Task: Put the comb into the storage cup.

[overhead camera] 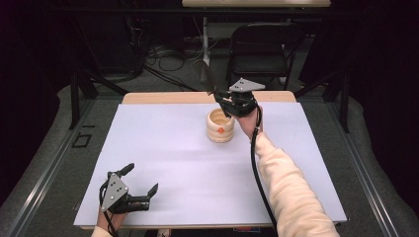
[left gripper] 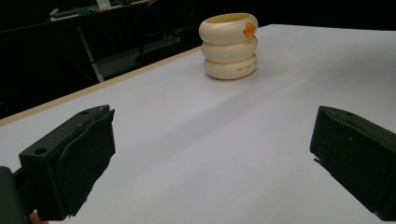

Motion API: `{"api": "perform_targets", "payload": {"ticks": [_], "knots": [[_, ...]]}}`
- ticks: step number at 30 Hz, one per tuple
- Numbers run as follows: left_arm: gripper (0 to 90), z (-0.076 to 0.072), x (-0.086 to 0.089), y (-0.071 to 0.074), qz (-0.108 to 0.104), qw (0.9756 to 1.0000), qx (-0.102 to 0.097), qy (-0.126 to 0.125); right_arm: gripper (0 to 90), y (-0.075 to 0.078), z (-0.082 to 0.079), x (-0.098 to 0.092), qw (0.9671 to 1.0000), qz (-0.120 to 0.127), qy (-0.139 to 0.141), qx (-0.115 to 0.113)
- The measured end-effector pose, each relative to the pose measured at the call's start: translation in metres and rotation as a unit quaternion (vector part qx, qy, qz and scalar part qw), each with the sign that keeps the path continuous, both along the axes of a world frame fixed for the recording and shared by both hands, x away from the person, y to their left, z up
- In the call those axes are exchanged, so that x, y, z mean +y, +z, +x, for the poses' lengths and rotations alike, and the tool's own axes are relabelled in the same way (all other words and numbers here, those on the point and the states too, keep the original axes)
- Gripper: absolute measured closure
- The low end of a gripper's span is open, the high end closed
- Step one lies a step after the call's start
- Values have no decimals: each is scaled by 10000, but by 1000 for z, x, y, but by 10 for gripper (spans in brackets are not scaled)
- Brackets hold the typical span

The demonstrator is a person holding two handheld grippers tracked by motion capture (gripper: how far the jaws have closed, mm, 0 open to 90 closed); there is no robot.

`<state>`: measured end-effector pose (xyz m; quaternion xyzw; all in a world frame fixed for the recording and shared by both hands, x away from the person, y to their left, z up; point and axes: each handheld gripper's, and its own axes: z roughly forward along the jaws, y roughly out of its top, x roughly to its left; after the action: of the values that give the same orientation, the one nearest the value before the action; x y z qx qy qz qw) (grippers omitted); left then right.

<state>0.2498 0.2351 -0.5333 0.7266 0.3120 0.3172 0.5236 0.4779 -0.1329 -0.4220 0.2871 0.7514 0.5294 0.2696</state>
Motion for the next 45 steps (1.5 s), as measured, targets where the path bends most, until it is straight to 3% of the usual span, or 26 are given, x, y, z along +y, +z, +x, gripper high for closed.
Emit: {"api": "perform_targets", "payload": {"ticks": [19,45], "knots": [[1,0,0,0,1,10000,-2,-4,722,-13,9,10,10000,81,-47,-5],[1,0,0,0,-3,10000,-18,0,720,-36,17,11,9998,32,-25,206]]}}
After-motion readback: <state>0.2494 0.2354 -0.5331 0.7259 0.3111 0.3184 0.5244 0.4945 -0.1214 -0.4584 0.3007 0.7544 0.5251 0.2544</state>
